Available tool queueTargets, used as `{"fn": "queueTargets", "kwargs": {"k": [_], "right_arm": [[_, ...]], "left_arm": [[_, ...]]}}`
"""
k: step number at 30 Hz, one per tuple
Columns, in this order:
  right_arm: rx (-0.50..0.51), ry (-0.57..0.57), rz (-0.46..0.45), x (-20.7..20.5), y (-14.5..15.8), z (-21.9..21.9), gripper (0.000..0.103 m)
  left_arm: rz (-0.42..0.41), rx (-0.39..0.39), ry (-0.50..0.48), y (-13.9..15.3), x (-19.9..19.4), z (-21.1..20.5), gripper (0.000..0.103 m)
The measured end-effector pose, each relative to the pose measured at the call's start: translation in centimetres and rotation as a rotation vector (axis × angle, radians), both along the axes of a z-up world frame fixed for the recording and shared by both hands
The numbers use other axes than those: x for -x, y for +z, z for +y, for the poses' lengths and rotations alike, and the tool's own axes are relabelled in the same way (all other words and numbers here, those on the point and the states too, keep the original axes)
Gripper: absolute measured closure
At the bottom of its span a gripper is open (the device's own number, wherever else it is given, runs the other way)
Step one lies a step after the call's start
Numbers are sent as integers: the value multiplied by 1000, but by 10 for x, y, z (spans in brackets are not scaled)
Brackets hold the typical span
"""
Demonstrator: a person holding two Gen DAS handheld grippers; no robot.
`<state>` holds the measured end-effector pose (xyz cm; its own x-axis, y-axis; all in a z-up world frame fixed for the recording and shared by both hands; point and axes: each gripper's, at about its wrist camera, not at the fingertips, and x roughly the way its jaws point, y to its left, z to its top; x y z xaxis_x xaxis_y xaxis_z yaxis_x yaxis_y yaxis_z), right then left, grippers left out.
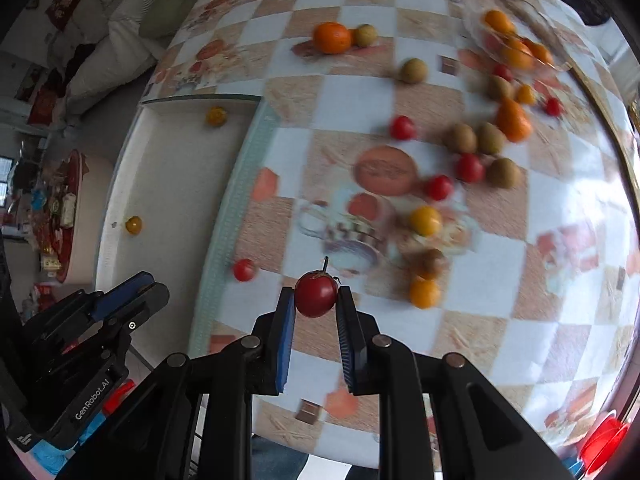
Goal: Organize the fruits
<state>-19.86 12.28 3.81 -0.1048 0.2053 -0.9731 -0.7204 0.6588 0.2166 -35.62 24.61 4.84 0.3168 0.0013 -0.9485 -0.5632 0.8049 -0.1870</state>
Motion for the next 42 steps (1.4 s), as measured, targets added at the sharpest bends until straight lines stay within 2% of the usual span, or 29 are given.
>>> {"fn": "queueTargets", "kwargs": {"k": [9,16,22,23,24,25,26,27,28,31,32,33,42], "right_arm": [[-5,111,22,37,-11,78,81],[37,153,53,59,-36,117,81],[77,185,30,68,-48,131,80],[82,191,30,69,-49,133,80],[87,195,32,70,-51,134,79],[92,198,36,71,-53,137,77],[97,198,41,71,-56,138,66],[101,198,46,71,-58,139,46],[100,196,49,72,-58,140,39],[74,203,50,74,-57,141,34],[71,204,46,74,-56,141,26],[64,203,44,74,-54,140,23],[11,148,3,61,-27,128,23]], "left_arm": [[67,-23,112,-24,48,51,83],[118,-50,130,-42,64,63,83],[155,-52,118,-53,63,64,83],[157,-58,116,-54,63,64,81],[157,-64,112,-54,62,63,71],[158,-70,109,-54,61,63,45],[164,-95,111,-53,61,62,32],[162,-124,116,-51,61,61,23],[155,-136,116,-50,61,60,23],[178,-112,116,-54,58,62,23],[186,-106,118,-56,58,62,23],[191,-103,121,-57,58,63,23],[194,-139,96,-45,44,54,23]]}}
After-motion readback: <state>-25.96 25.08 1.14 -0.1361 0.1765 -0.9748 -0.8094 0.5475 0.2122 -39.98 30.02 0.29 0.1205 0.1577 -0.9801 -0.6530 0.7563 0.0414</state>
